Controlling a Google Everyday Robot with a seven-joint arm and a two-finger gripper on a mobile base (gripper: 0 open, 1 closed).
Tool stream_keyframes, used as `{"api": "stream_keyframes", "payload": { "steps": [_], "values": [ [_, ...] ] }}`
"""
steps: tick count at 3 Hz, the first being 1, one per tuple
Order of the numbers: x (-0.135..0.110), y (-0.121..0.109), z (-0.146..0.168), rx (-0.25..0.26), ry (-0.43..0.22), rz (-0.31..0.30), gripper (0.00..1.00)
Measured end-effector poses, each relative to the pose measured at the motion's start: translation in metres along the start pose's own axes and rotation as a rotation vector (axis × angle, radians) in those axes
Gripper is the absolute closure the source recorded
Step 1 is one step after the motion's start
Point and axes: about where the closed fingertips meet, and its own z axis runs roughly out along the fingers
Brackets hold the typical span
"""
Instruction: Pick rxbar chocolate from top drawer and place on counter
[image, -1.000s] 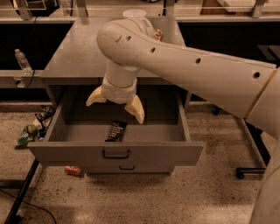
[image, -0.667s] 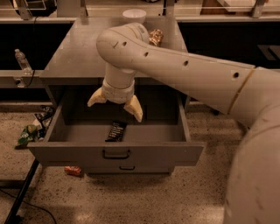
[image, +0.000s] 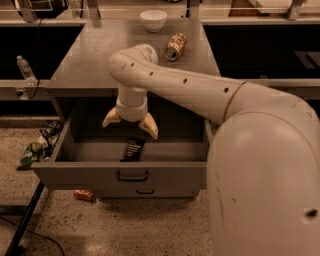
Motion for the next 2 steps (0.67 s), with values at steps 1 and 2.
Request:
{"api": "stream_keyframes", "payload": {
  "steps": [1,2],
  "values": [
    [0.011,0.000,0.034,-0.013,-0.009,0.019,0.00],
    [0.014,0.001,0.058,-0.025,-0.002,0.025,0.00]
  ]
}}
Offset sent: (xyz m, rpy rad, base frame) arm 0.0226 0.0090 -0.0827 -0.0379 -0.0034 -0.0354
